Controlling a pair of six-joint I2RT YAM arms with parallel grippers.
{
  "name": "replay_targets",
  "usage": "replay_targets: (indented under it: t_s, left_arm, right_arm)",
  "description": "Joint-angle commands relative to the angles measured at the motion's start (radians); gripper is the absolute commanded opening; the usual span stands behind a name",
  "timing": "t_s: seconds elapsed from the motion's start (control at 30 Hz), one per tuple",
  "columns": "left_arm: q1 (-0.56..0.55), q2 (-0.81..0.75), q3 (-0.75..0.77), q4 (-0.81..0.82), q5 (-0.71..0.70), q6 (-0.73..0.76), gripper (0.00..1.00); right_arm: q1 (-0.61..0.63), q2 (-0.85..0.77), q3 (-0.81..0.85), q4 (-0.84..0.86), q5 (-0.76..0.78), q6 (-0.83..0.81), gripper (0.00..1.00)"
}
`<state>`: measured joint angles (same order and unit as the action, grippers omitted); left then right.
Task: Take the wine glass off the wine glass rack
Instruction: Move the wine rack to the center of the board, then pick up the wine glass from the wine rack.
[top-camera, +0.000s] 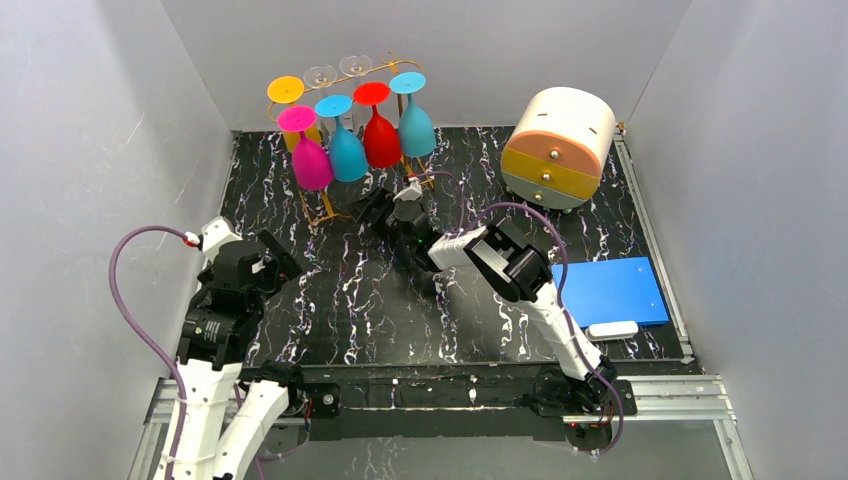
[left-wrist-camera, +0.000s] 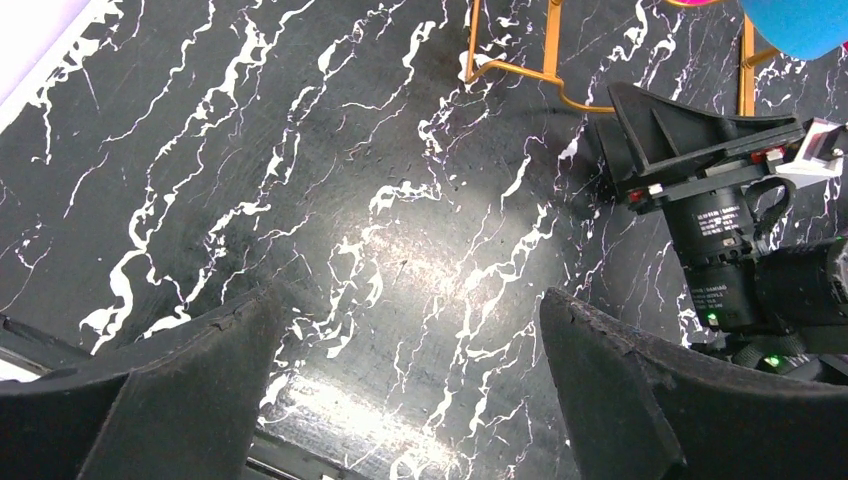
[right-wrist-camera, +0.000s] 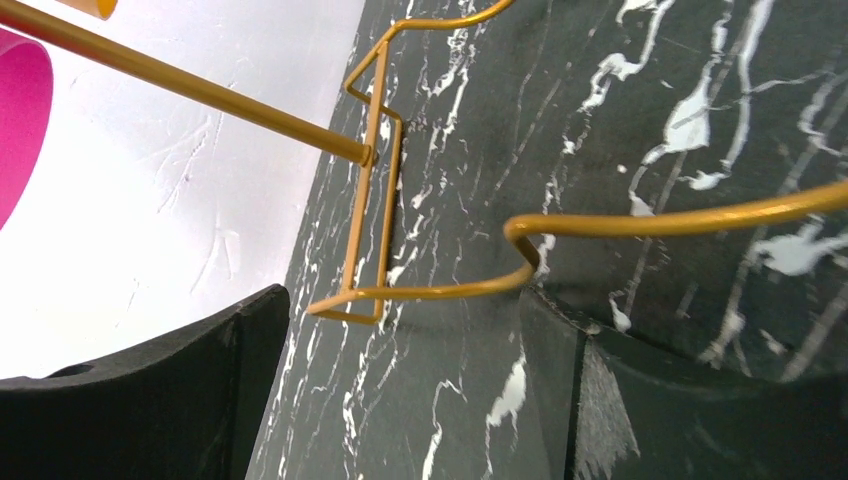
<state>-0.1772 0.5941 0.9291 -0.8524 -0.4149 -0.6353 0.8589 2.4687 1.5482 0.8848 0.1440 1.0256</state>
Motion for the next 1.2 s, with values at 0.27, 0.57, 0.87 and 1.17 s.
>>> replay_targets:
  t_s: [0.27,0.57,0.87,1.17]
  left_arm:
    - [-0.002,0.063,-0.004,0.047,0.005,0.04,0.98]
    - [-0.002,0.124,0.002,0.075,0.049,0.077,0.98]
    - [-0.002,0.152,-0.021,0.112,0.098,0.082,0.98]
    - [-0.002,0.141,-0.055,0.161,0.226,0.111,0.98]
  right_arm:
    - [-0.019,-0.243,-0.329,0.06,-0.035,-0.022,0.94]
    - [-0.024,-0.598,-0.596,-0.176,-0.082,-0.024,0.96]
    - [-0.118,-0.875,-0.425,-0.772,-0.103,-0.224,0.98]
    - [-0.376,-0.962,-0.219,-0.875,-0.283,-0.176,0.77]
